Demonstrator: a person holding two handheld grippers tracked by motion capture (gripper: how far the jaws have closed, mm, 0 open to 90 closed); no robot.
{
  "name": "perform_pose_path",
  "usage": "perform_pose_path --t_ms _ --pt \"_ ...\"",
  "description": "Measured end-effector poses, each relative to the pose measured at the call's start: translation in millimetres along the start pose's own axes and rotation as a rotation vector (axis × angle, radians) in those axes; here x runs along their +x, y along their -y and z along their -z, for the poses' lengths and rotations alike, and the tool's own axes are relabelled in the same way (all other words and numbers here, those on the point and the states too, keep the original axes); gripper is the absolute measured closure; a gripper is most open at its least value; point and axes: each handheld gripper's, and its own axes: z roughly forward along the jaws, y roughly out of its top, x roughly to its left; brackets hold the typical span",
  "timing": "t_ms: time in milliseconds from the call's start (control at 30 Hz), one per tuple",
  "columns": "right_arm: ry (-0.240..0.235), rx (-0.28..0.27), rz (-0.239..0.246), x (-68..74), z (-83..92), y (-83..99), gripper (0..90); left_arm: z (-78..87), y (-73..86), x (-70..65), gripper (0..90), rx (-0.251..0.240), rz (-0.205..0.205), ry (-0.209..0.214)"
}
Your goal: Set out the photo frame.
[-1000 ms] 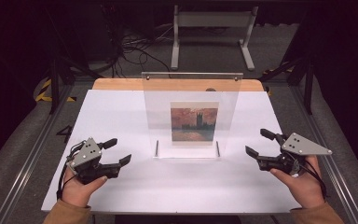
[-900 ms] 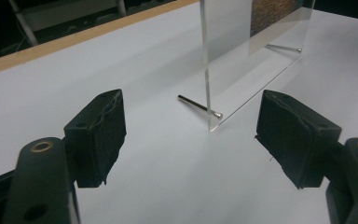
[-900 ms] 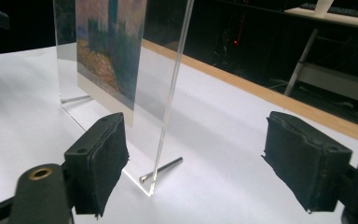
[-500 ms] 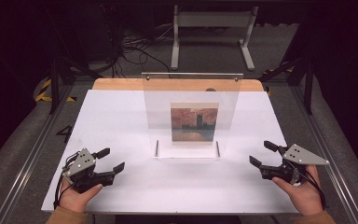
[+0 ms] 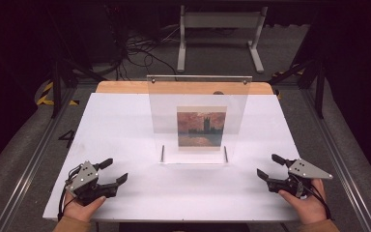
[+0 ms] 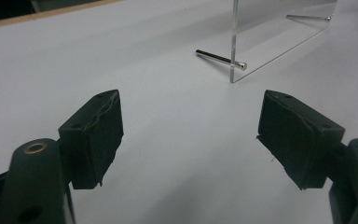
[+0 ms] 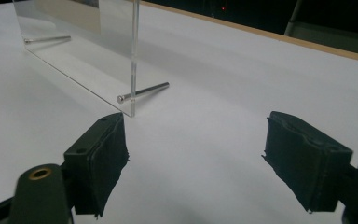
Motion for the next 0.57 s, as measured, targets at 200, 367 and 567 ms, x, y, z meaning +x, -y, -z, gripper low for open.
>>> perform_pose_path --t_ms 200,367,567 --pt "0.002 0.025 0.005 0.8 -2.8 4.5 20.4 -0.2 -0.4 1.8 23.1 0.006 0.006 0.008" --pt "-0.001 0.031 0.008 1.0 -3.5 4.5 20.4 -2.1 -1.2 1.4 23.2 0.031 0.004 0.006" --pt "0.015 0.009 0.027 2.1 -1.6 2.0 21.1 -0.4 -2.7 0.7 23.5 0.046 0.049 0.003"
